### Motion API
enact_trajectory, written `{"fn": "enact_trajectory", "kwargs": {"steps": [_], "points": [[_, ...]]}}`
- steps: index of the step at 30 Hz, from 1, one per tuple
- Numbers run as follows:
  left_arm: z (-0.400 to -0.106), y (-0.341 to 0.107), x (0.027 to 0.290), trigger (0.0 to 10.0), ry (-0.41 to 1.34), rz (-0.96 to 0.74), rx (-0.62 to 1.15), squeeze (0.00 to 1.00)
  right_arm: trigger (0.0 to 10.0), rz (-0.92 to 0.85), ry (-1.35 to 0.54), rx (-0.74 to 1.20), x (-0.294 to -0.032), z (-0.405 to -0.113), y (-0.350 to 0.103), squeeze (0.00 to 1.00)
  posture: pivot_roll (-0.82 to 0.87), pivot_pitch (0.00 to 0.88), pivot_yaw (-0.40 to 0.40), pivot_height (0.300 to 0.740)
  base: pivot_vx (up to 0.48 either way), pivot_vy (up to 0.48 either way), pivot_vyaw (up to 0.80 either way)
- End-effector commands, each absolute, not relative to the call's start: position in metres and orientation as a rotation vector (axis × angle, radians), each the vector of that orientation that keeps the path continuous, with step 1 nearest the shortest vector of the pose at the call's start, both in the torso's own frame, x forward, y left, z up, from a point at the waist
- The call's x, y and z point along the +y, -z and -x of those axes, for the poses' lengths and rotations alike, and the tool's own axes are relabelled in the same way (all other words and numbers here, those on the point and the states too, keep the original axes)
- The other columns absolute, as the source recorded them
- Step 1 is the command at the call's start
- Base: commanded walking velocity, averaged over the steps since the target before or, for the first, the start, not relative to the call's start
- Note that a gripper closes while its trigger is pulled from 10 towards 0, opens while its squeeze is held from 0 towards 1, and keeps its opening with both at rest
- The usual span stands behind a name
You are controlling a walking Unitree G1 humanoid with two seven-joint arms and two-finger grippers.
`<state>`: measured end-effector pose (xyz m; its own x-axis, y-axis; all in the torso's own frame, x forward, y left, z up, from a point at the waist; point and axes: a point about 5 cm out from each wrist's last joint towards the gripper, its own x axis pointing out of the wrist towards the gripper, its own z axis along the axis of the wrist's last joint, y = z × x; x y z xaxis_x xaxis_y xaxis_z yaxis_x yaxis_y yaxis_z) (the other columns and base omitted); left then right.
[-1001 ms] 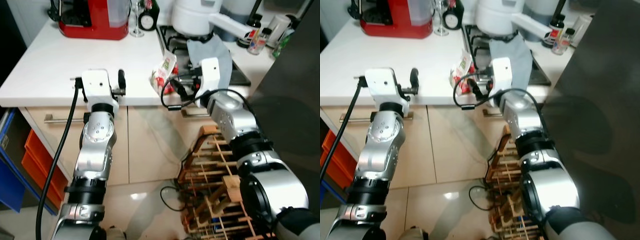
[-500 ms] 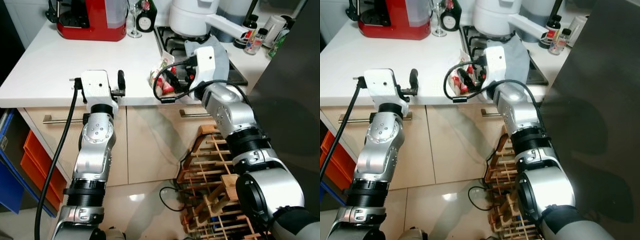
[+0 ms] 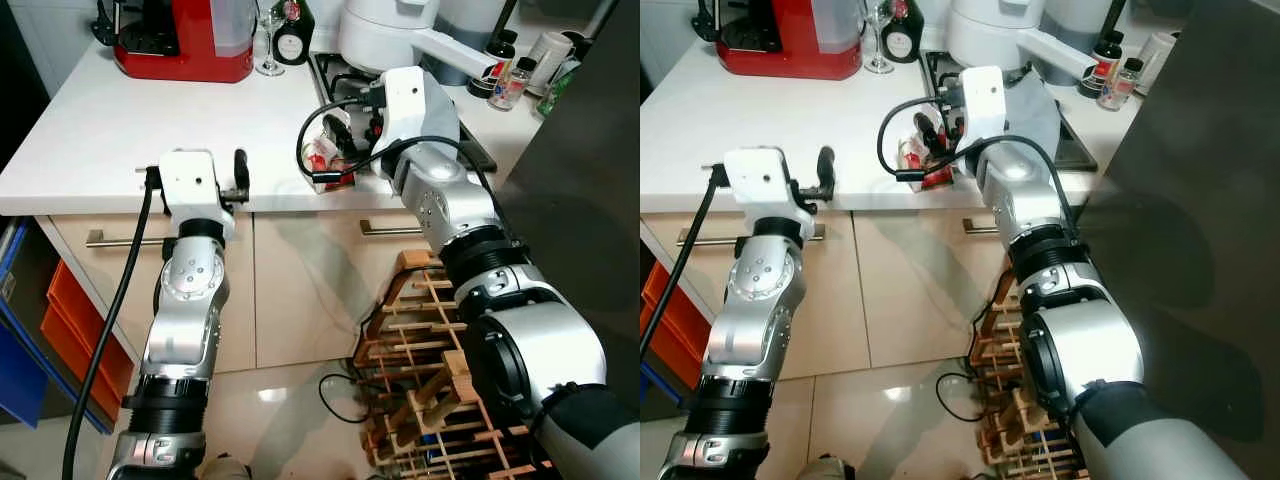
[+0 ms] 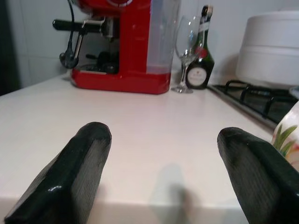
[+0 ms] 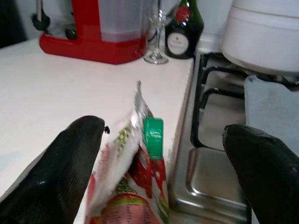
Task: Restocking fridge
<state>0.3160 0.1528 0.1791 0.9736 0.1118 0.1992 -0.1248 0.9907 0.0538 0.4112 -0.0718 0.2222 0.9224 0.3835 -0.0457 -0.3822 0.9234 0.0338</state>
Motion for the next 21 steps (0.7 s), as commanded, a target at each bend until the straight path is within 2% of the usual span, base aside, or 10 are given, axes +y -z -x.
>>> {"fn": "enact_trajectory", "kwargs": {"steps": [1, 9, 21], "points": [[-0.313, -0.184, 0.150, 10.0, -0.111, -0.080, -0.207, 0.00, 10.0, 0.003, -0.379, 0.017, -0.071, -0.414, -0.232, 0.00, 0.10, 0.000, -0.111, 0.740, 0.000, 0.000, 0.00], [-0.293, -0.181, 0.164, 10.0, -0.149, -0.112, -0.171, 0.00, 10.0, -0.004, -0.334, 0.015, -0.069, -0.416, -0.228, 0.00, 0.16, 0.003, -0.112, 0.740, 0.000, 0.000, 0.00], [-0.277, -0.185, 0.174, 10.0, -0.154, -0.156, -0.121, 0.00, 10.0, -0.024, -0.310, 0.054, -0.064, -0.415, -0.218, 0.00, 0.21, 0.099, -0.081, 0.740, 0.000, 0.000, 0.00]]}}
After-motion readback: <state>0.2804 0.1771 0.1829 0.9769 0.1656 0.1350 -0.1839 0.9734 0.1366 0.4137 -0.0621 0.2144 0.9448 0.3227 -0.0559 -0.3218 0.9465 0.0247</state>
